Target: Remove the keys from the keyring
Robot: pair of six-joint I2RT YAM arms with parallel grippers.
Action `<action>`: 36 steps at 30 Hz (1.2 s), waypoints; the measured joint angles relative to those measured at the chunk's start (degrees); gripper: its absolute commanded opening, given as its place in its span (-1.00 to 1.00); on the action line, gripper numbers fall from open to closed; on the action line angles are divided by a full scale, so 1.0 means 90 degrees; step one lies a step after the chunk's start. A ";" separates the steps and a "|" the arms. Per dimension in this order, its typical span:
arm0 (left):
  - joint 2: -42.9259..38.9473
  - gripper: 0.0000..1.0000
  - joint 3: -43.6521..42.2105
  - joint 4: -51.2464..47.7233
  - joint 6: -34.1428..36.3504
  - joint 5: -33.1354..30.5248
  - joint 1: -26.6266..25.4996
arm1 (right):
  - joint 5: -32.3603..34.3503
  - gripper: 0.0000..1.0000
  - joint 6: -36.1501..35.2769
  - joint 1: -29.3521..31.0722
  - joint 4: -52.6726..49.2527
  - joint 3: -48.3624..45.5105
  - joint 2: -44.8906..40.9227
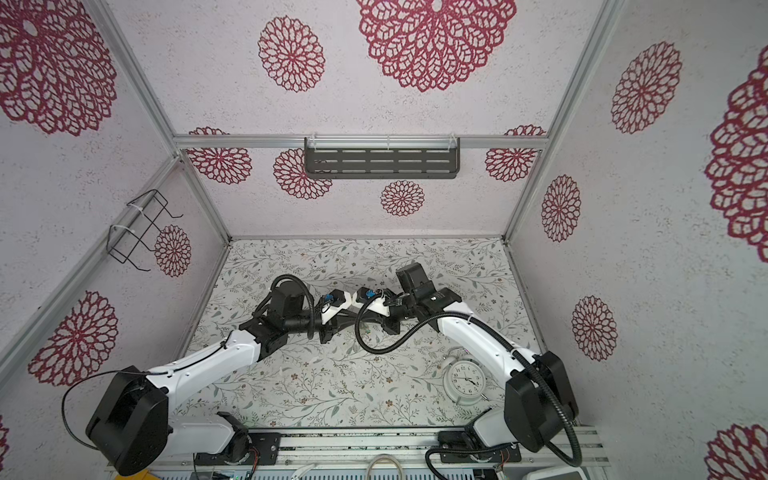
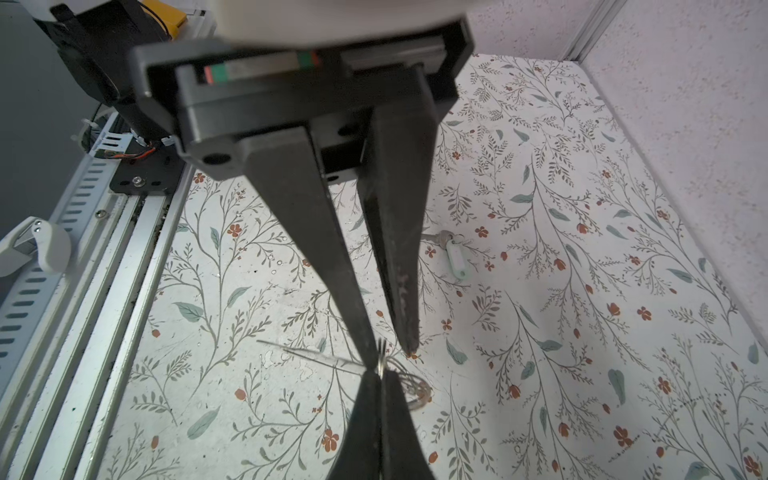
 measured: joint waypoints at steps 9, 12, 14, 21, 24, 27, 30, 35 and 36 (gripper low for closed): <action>0.0000 -1.00 0.0010 -0.0022 0.0075 0.0019 -0.0019 | -0.0017 -0.77 0.0117 -0.0002 0.0068 0.0000 0.0000; 0.0000 -1.00 0.0015 -0.0032 0.0075 0.0032 -0.0029 | 0.0090 -0.42 0.0197 -0.0002 0.0194 -0.0075 -0.0058; 0.0000 -1.00 0.0015 -0.0056 0.0073 0.0032 -0.0029 | 0.0301 -0.30 0.0238 0.0007 0.0333 -0.0236 -0.0221; 0.0000 -1.00 0.0051 -0.0046 0.0022 0.0027 -0.0029 | 0.1190 -0.21 0.0588 0.0010 0.1190 -0.1350 -0.1348; 0.0000 -1.00 0.0051 -0.0029 -0.0019 0.0022 -0.0029 | 0.1411 -0.22 0.0933 0.0010 0.1637 -0.1863 -0.1664; -0.0007 -1.00 0.0051 0.0024 -0.0058 0.0007 -0.0029 | 0.1460 -0.25 0.1343 0.0012 0.2076 -0.2280 -0.1741; -0.0039 -1.00 0.0051 0.0075 -0.0121 -0.0024 -0.0029 | 0.1457 -0.25 0.1734 0.0056 0.2484 -0.2567 -0.1707; -0.0063 -1.00 0.0051 0.0211 -0.0175 -0.0049 -0.0029 | 0.1387 -0.30 0.2220 0.0148 0.3196 -0.2667 -0.1416; -0.0063 -1.00 0.0051 0.0221 -0.0187 -0.0049 -0.0029 | 0.1384 -0.30 0.2300 0.0163 0.3342 -0.2667 -0.1336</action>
